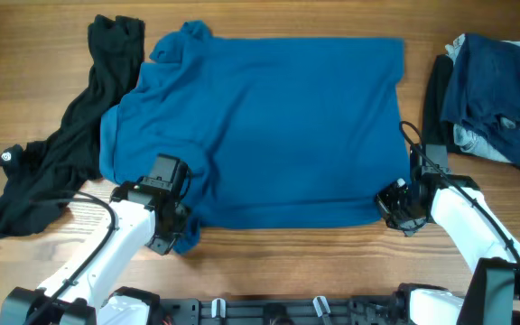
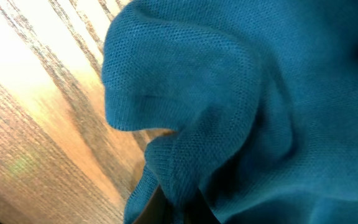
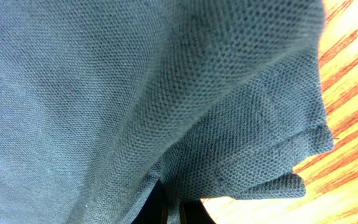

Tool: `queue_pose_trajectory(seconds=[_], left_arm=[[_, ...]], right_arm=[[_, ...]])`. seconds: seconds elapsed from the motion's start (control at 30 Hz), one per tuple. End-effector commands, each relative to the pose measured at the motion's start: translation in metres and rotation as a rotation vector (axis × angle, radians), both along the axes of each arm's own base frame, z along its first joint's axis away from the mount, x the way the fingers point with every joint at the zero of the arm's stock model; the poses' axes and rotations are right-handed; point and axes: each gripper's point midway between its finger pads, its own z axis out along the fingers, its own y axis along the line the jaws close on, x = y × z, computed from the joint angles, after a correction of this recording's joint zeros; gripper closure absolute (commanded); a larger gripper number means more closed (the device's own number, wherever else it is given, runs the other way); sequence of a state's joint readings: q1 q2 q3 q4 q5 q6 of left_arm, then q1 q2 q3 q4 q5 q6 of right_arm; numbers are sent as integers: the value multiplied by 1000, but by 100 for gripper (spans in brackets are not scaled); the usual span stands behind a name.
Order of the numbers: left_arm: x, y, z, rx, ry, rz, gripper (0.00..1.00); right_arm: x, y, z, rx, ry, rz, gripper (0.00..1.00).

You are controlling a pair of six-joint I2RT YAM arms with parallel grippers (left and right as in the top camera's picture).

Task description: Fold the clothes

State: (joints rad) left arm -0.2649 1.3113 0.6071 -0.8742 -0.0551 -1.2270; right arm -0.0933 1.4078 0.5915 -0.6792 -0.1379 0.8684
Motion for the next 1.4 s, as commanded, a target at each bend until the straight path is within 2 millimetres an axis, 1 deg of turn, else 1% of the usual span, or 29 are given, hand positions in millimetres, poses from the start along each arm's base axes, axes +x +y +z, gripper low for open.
queue_pose_trajectory(seconds=[0.0,0.13,0.27,0.33,0.43,0.5,0.57,0.7,0.8,0.87,0.97,1.03,1.1,1.17,1.27,1.37], left_arm=[[-7,7,10,24,17,-14,96],[-10,14,42,59,5,-14,96],[-10,16,73,53,-62,-9,96],[-15,17,88,44,-99,-7,96],[-24,20,97,41,-111,-7,96],[-29,21,105,37,-128,-6,96],[-30,23,116,36,-160,-5,96],[-26,28,145,56,-226,-1,96],[-24,27,149,53,-234,-19,96],[-22,29,148,71,-235,-18,96],[-10,39,150,140,-267,-8,96],[8,45,152,190,-314,3,96],[30,44,153,208,-364,14,96],[48,42,150,215,-393,20,96],[75,36,141,217,-413,24,96],[99,32,126,233,-414,19,96]], right_arm=[[-1,-4,4,-27,12,47,96],[2,-4,23,-32,-14,73,96],[0,-4,43,-35,-30,84,96],[-3,-4,56,-40,-56,100,96],[-10,-3,67,-43,-69,102,96],[-18,-3,75,-43,-73,102,96],[-25,-2,84,-45,-89,102,96],[-32,-1,103,-52,-129,101,96],[-34,-1,115,-56,-155,102,96],[-33,-3,117,-66,-169,100,96],[-22,-9,115,-100,-186,94,96],[-8,-11,112,-108,-208,93,96],[5,-12,106,-108,-213,93,96],[13,-13,100,-107,-204,96,96],[27,-14,89,-107,-197,102,96],[46,-14,86,-105,-247,116,96]])
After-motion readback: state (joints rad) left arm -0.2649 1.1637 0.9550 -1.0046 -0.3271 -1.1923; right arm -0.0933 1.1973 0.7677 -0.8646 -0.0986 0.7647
